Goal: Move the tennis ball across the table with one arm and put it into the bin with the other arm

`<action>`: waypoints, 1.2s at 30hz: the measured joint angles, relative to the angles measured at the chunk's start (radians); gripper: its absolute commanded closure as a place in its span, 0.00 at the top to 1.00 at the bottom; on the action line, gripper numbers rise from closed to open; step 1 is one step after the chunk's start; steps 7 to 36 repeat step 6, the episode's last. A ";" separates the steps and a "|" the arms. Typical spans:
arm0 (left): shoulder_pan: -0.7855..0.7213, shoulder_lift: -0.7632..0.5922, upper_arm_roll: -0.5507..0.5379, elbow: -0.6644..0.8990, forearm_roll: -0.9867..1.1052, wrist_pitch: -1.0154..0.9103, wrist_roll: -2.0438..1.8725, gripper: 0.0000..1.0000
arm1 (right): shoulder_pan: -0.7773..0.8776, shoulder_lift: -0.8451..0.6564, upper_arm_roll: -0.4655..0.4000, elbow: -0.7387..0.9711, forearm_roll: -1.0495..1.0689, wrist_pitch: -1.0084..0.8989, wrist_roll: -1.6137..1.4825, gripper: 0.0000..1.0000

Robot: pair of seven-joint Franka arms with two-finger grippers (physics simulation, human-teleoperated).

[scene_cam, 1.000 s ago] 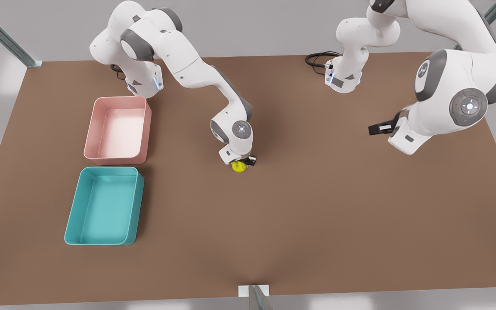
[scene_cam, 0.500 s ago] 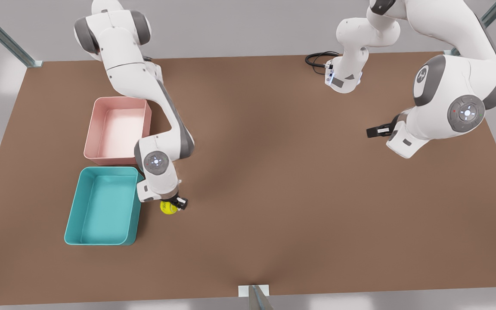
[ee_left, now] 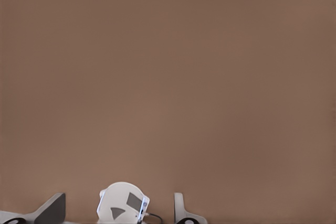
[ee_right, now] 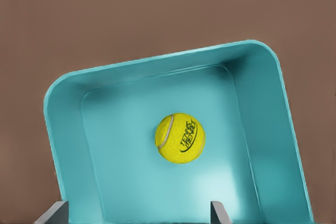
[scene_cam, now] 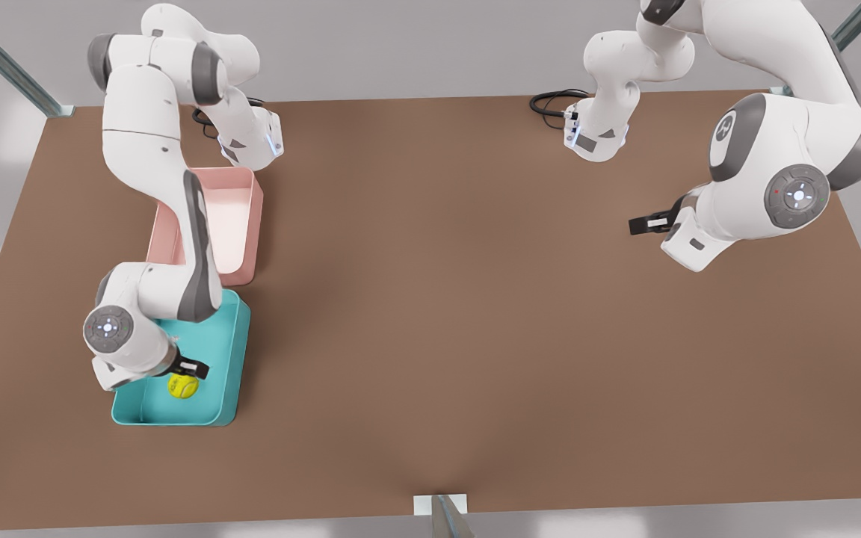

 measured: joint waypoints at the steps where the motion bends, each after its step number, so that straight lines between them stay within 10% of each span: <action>1: 0.001 -0.001 -0.001 0.000 0.000 0.000 -0.001 1.00 | -0.010 -0.024 0.009 0.089 0.004 -0.095 -0.014 1.00; 6: 0.001 -0.002 -0.008 0.000 -0.001 0.000 -0.007 1.00 | -0.267 -0.375 0.320 0.033 -0.100 -0.394 -0.053 1.00; 36: 0.001 -0.002 -0.008 0.000 -0.001 0.000 -0.007 1.00 | -0.267 -0.375 0.320 0.033 -0.100 -0.394 -0.053 1.00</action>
